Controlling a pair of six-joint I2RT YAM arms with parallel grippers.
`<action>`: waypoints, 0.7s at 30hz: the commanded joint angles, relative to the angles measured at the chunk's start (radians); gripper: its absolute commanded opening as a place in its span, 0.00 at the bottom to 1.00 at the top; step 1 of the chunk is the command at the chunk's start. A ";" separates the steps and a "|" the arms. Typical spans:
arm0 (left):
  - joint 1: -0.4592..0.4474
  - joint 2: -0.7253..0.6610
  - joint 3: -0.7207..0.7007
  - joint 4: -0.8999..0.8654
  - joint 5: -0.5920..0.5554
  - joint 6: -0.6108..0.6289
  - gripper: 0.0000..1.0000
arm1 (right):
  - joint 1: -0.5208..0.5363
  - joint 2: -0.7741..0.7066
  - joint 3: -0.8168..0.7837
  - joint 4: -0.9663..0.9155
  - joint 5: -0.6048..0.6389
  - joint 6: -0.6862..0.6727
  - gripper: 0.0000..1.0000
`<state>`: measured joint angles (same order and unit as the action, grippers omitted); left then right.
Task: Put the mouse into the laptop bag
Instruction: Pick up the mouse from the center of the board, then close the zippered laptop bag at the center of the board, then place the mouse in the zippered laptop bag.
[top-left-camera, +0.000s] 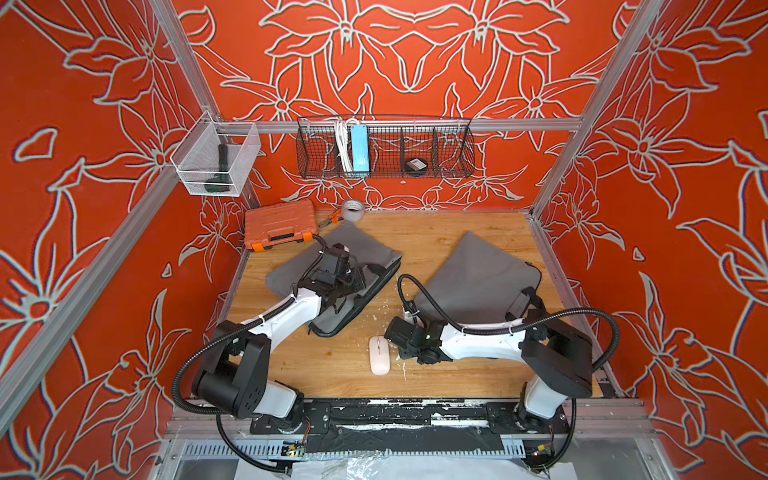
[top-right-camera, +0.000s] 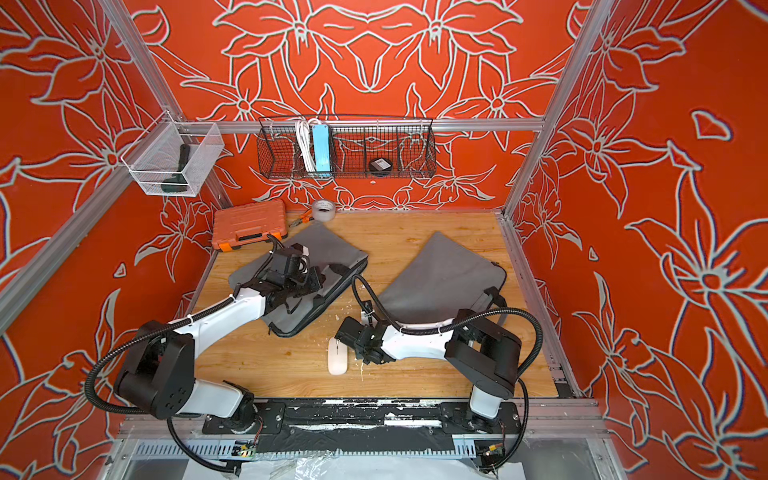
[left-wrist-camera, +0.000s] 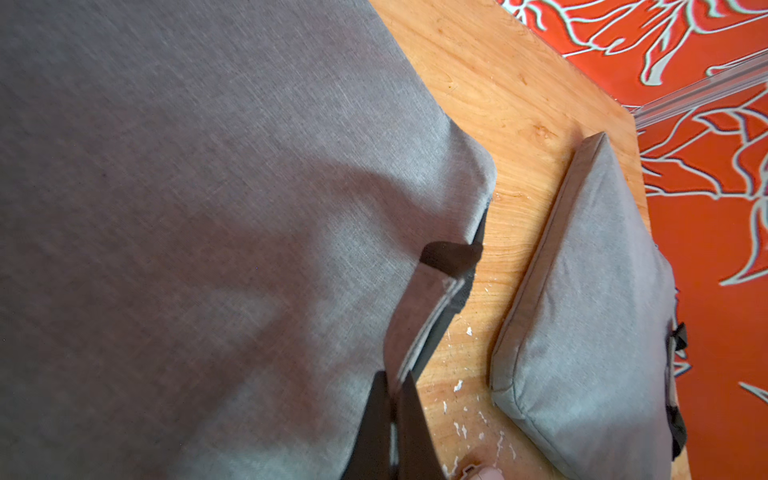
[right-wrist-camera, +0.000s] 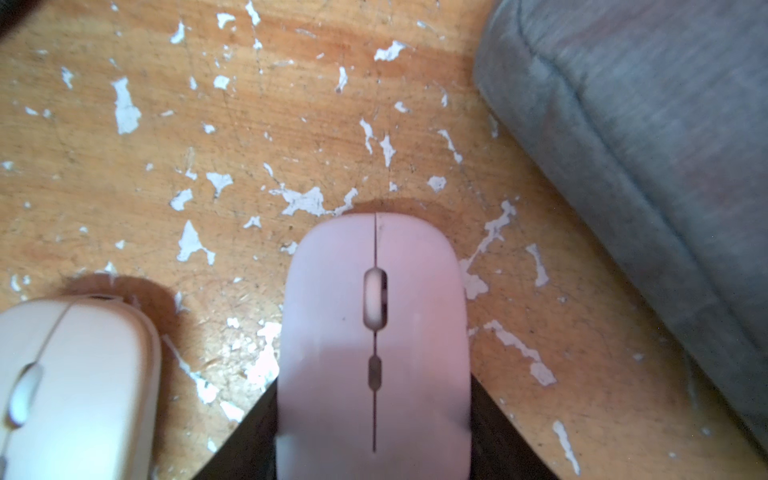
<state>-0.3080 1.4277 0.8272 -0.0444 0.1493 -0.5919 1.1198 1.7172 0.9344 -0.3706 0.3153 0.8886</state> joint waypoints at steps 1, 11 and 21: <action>0.012 -0.038 -0.018 0.053 0.039 -0.018 0.00 | -0.049 0.018 0.031 0.016 -0.092 -0.040 0.43; 0.017 -0.047 -0.034 0.099 0.097 -0.028 0.00 | -0.232 0.129 0.234 0.115 -0.200 0.021 0.41; 0.023 -0.022 -0.072 0.181 0.252 -0.102 0.00 | -0.324 0.409 0.608 0.043 -0.269 0.038 0.38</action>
<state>-0.2932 1.4090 0.7597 0.0875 0.3439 -0.6571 0.8124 2.0743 1.4513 -0.2848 0.0639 0.9161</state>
